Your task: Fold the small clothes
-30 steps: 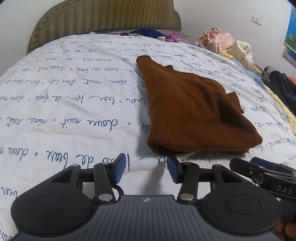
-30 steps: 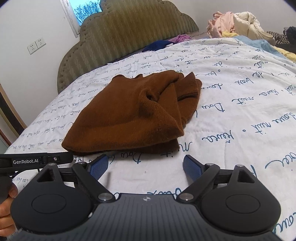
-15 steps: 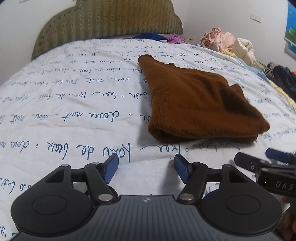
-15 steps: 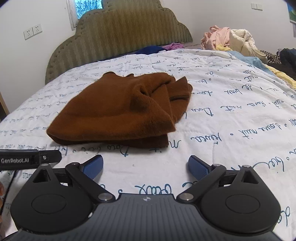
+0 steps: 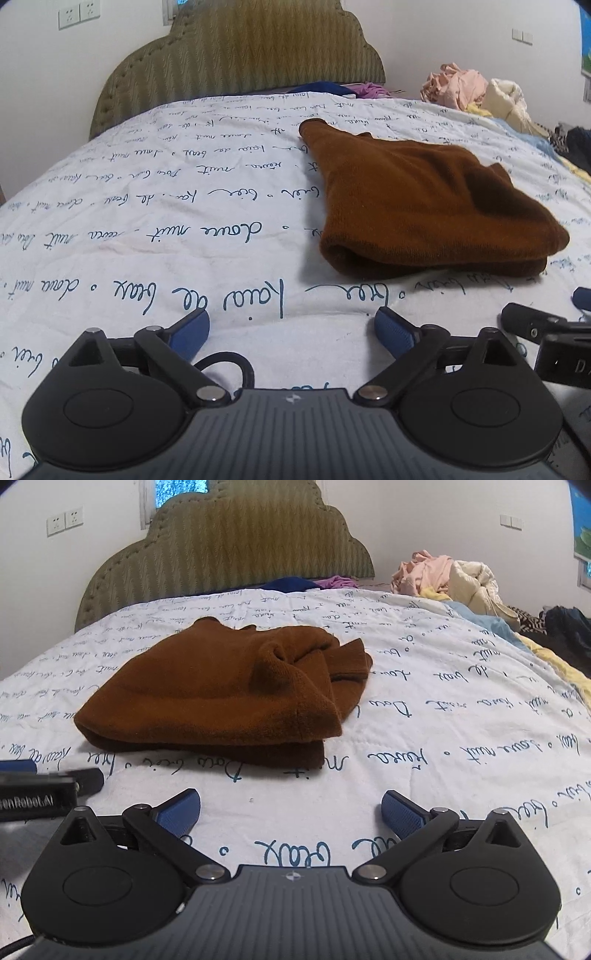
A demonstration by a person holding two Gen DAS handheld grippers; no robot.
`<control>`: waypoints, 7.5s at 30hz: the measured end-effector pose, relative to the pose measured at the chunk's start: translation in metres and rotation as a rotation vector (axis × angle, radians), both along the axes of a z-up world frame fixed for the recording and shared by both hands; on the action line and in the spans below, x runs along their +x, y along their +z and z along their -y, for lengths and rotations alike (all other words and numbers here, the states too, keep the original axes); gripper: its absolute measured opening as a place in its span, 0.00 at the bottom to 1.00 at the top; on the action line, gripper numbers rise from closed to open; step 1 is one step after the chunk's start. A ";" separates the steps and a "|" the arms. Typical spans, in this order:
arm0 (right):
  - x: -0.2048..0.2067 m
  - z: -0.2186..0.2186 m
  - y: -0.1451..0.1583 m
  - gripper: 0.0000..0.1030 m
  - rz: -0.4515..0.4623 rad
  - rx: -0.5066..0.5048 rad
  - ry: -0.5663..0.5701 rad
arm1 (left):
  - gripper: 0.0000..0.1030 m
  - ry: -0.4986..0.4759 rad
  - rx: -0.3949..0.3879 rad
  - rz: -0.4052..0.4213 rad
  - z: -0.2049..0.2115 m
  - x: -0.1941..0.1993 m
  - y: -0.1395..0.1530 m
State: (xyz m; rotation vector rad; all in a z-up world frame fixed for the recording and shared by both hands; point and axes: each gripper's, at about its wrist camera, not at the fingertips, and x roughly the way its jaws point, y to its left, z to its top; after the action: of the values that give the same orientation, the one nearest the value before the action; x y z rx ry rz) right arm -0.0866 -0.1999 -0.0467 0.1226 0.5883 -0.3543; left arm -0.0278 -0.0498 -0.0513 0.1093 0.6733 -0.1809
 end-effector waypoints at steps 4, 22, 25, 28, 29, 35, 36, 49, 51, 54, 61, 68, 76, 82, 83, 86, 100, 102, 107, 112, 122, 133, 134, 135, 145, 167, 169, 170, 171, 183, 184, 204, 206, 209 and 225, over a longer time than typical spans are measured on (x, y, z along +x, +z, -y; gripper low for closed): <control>0.000 0.003 -0.002 1.00 0.002 0.018 -0.001 | 0.96 0.005 -0.003 0.000 0.000 0.000 -0.001; 0.003 0.001 -0.004 1.00 -0.020 0.010 -0.003 | 1.00 0.001 -0.003 -0.008 0.000 0.002 -0.003; 0.004 0.000 -0.005 1.00 -0.026 0.000 -0.003 | 1.00 0.001 -0.003 -0.008 0.000 0.002 -0.003; 0.005 -0.002 -0.005 1.00 -0.032 -0.013 -0.004 | 1.00 0.001 -0.003 -0.008 0.000 0.002 -0.003; 0.005 -0.002 -0.005 1.00 -0.034 -0.017 -0.004 | 1.00 0.001 -0.003 -0.008 0.000 0.002 -0.003; 0.005 -0.002 -0.006 1.00 -0.033 -0.017 -0.003 | 1.00 0.001 -0.003 -0.008 0.000 0.002 -0.003; 0.005 -0.002 -0.006 1.00 -0.033 -0.017 -0.003 | 1.00 0.001 -0.003 -0.008 0.000 0.002 -0.003; 0.001 -0.001 -0.004 1.00 -0.026 -0.046 -0.055 | 1.00 0.002 -0.017 -0.007 -0.001 0.002 -0.003; 0.000 0.000 -0.004 1.00 -0.030 -0.055 -0.062 | 1.00 0.001 -0.019 -0.006 -0.002 0.002 -0.003; 0.000 0.004 -0.004 1.00 -0.036 -0.043 -0.071 | 1.00 0.001 -0.020 -0.006 -0.002 0.002 -0.003; 0.003 0.004 -0.006 1.00 -0.050 -0.037 -0.063 | 1.00 0.001 -0.018 -0.005 -0.003 0.003 -0.003; 0.002 0.005 -0.007 1.00 -0.046 -0.024 -0.062 | 1.00 0.001 -0.019 -0.005 -0.003 0.003 -0.003; 0.002 0.005 -0.006 1.00 -0.045 -0.021 -0.061 | 1.00 0.001 -0.018 -0.005 -0.003 0.003 -0.003; 0.003 0.005 -0.007 1.00 -0.044 -0.021 -0.062 | 1.00 0.003 -0.011 -0.004 -0.003 0.003 -0.002; 0.003 0.005 -0.007 1.00 -0.045 -0.022 -0.062 | 1.00 0.004 -0.010 -0.003 -0.002 0.003 -0.002; 0.003 0.005 -0.007 1.00 -0.044 -0.021 -0.062 | 1.00 0.006 -0.008 0.000 -0.001 0.002 -0.002; 0.003 0.004 -0.006 1.00 -0.040 -0.015 -0.058 | 1.00 0.006 0.002 0.001 0.001 0.001 -0.003; 0.002 0.005 -0.006 1.00 -0.035 -0.006 -0.055 | 1.00 0.006 0.002 0.001 0.001 0.001 -0.003; 0.002 0.006 -0.006 1.00 -0.029 0.001 -0.055 | 1.00 0.006 0.002 0.001 0.001 0.001 -0.003; 0.002 0.006 -0.005 1.00 -0.030 0.000 -0.056 | 1.00 0.006 0.003 0.001 0.001 0.001 -0.003; 0.005 0.006 -0.006 1.00 -0.044 -0.001 -0.062 | 1.00 0.006 0.003 0.001 0.001 0.001 -0.003; 0.010 0.006 -0.007 1.00 -0.055 -0.016 -0.070 | 1.00 0.006 0.005 0.003 0.002 0.000 -0.003; 0.009 0.006 -0.007 1.00 -0.053 -0.017 -0.071 | 1.00 0.006 0.004 0.002 0.002 0.000 -0.003; 0.009 0.007 -0.007 1.00 -0.051 -0.016 -0.072 | 1.00 0.006 0.005 0.002 0.002 0.000 -0.003; 0.009 0.007 -0.007 1.00 -0.054 -0.015 -0.069 | 1.00 0.004 0.001 0.002 0.001 0.002 -0.003; 0.006 0.002 0.000 1.00 -0.070 -0.021 -0.071 | 1.00 -0.036 0.014 -0.051 0.001 -0.001 0.008; 0.004 0.002 0.003 1.00 -0.074 0.000 -0.064 | 1.00 -0.045 -0.002 -0.074 -0.001 -0.002 0.012; 0.004 0.001 0.005 1.00 -0.074 0.009 -0.061 | 1.00 -0.051 -0.010 -0.082 -0.002 -0.003 0.014; 0.003 0.000 0.007 1.00 -0.073 0.014 -0.058 | 1.00 -0.054 -0.016 -0.088 -0.004 -0.003 0.016; -0.006 -0.015 0.029 1.00 -0.054 -0.009 -0.023 | 1.00 -0.028 -0.037 -0.093 -0.016 -0.010 0.035; -0.007 -0.016 0.030 1.00 -0.052 -0.009 -0.023 | 1.00 -0.026 -0.037 -0.093 -0.017 -0.011 0.036; -0.015 -0.016 0.042 1.00 -0.024 0.025 -0.028 | 1.00 0.005 -0.072 -0.107 -0.034 -0.013 0.056; -0.015 -0.016 0.041 1.00 -0.025 0.025 -0.030 | 1.00 0.007 -0.069 -0.107 -0.035 -0.013 0.055; -0.015 -0.015 0.040 1.00 -0.028 0.026 -0.032 | 1.00 0.010 -0.065 -0.109 -0.035 -0.012 0.054; -0.014 -0.015 0.039 1.00 -0.035 0.021 -0.027 | 1.00 0.014 -0.032 -0.112 -0.030 -0.012 0.049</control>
State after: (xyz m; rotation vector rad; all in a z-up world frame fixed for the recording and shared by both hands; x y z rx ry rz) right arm -0.1003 -0.1853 -0.0079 0.1451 0.6253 -0.3775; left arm -0.0399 -0.0196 -0.0019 0.0637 0.7821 -0.1854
